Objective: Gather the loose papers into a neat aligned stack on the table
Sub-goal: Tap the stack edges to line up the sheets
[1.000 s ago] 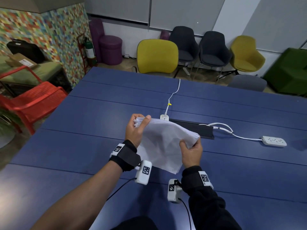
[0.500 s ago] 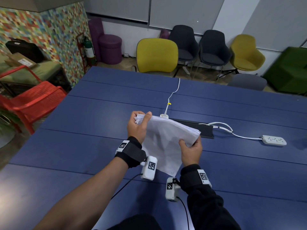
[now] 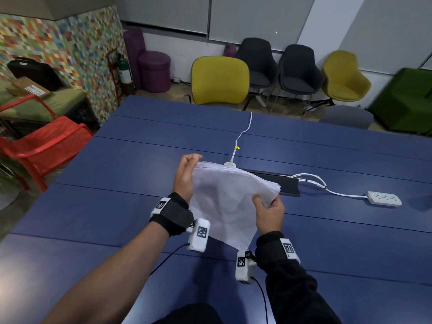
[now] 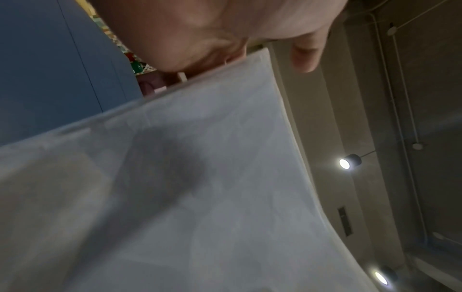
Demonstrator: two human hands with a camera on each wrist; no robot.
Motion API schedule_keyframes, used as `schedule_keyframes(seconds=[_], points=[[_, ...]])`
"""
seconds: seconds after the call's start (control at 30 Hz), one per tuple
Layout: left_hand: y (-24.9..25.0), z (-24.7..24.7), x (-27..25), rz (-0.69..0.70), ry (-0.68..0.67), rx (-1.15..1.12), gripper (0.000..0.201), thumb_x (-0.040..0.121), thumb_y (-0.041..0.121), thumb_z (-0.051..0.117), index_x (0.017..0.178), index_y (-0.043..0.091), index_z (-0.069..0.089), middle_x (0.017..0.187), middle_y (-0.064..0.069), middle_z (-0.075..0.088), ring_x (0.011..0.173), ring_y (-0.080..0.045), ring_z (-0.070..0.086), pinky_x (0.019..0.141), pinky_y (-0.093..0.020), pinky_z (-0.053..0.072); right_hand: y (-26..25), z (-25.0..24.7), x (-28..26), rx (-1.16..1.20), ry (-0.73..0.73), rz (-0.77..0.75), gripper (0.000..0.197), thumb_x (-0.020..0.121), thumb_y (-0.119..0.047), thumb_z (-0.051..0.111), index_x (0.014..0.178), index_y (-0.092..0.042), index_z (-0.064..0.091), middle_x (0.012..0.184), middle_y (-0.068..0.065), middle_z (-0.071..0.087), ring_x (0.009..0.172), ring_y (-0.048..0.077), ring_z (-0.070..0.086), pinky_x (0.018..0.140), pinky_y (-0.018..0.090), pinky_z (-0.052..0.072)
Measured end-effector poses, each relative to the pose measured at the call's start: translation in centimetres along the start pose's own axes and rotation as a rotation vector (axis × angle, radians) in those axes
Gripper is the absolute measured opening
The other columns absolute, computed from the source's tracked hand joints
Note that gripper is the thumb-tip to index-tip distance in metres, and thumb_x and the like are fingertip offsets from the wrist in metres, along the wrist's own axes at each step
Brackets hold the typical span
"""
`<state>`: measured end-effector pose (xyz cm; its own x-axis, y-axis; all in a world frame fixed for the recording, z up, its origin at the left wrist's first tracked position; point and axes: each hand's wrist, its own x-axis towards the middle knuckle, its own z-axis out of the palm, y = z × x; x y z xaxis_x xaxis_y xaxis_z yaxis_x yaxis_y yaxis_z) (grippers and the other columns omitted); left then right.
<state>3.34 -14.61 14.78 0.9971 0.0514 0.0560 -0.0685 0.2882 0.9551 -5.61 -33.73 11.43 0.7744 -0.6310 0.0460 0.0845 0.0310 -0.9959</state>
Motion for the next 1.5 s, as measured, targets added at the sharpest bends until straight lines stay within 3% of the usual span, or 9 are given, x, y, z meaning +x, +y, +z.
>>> schedule_keyframes(seconds=[0.1,0.23,0.47,0.6,0.7,0.8,1.03,1.3,1.5], points=[[-0.3,-1.8,0.1,-0.065,-0.187,0.05,0.089,0.066,0.073,0.06,0.116,0.0,0.055,0.105,-0.006,0.061,0.094,-0.015,0.058,0.086,-0.03,0.045,-1.4,-0.1,0.2,0.004,-0.041,-0.036,0.023,0.082,0.008,0.063,0.101,-0.005,0.063,0.086,-0.001,0.068,0.068,-0.006,0.064,0.069,0.013,0.052],[-2.0,-3.6,-1.3,-0.174,-0.36,0.29,0.091,0.05,0.032,0.079,0.13,0.011,0.042,0.108,0.004,0.064,0.095,-0.011,0.064,0.086,-0.03,0.051,-3.6,0.1,0.7,0.037,-0.07,-0.078,0.027,0.081,0.008,0.064,0.087,-0.018,0.063,0.073,-0.017,0.072,0.069,-0.004,0.064,0.069,0.015,0.052],[-0.9,-3.4,-2.2,-0.02,-0.097,0.16,0.046,0.06,0.001,0.065,0.104,0.015,0.056,0.09,0.007,0.066,0.072,0.006,0.066,0.065,-0.013,0.053,-5.1,0.2,-0.2,0.133,-0.094,-0.13,0.03,0.081,0.013,0.061,0.09,-0.015,0.062,0.076,-0.015,0.073,0.073,0.0,0.066,0.071,0.015,0.052],[-4.2,-4.5,-3.7,-0.16,-0.024,0.222,0.042,0.058,0.0,0.064,0.098,0.011,0.058,0.075,0.012,0.067,0.068,-0.002,0.064,0.056,-0.01,0.049,-2.2,0.6,-1.6,0.014,-0.085,-0.037,0.033,0.077,0.007,0.067,0.105,-0.009,0.061,0.092,-0.001,0.07,0.083,0.008,0.067,0.08,0.026,0.053],[-6.8,-4.9,-4.3,-0.275,-0.018,0.241,0.043,0.063,-0.003,0.071,0.102,0.011,0.057,0.085,0.005,0.065,0.087,-0.022,0.061,0.062,-0.015,0.051,-0.2,0.8,-2.2,-0.039,-0.074,0.084,0.037,0.079,0.005,0.066,0.112,-0.01,0.06,0.1,0.005,0.069,0.093,0.021,0.067,0.092,0.037,0.054],[-6.5,-4.7,-4.4,-0.27,-0.021,0.247,0.053,0.058,0.01,0.072,0.109,0.007,0.059,0.09,0.0,0.067,0.089,-0.025,0.064,0.07,-0.024,0.051,-0.2,0.9,-2.1,-0.026,-0.073,0.083,0.036,0.08,0.005,0.065,0.11,-0.014,0.06,0.1,0.005,0.069,0.091,0.02,0.067,0.087,0.028,0.055],[-3.9,-4.2,-4.3,-0.119,-0.119,0.357,0.036,0.082,0.01,0.07,0.113,0.019,0.054,0.1,0.008,0.067,0.089,-0.001,0.063,0.071,-0.011,0.05,-1.3,0.2,-1.6,0.066,-0.033,0.009,0.033,0.082,0.008,0.062,0.108,-0.013,0.06,0.096,-0.002,0.069,0.083,0.008,0.067,0.077,0.018,0.054],[-0.9,-3.7,-1.7,-0.141,-0.199,0.262,0.038,0.085,0.006,0.064,0.122,0.009,0.055,0.107,0.002,0.068,0.088,-0.002,0.068,0.087,-0.028,0.053,-3.4,-1.4,0.5,0.068,-0.156,-0.051,0.025,0.081,-0.008,0.072,0.1,-0.018,0.059,0.075,-0.009,0.072,0.069,-0.001,0.065,0.065,0.013,0.051],[-1.0,-6.1,-0.9,-0.366,0.002,-0.166,0.045,0.085,0.012,0.063,0.128,0.004,0.054,0.124,-0.012,0.064,0.109,-0.026,0.065,0.089,-0.038,0.053,1.4,-5.1,-0.7,-0.121,-0.162,0.326,0.089,0.04,-0.065,0.083,0.113,-0.02,0.058,0.097,0.003,0.068,0.077,0.013,0.061,0.058,0.017,0.047]])
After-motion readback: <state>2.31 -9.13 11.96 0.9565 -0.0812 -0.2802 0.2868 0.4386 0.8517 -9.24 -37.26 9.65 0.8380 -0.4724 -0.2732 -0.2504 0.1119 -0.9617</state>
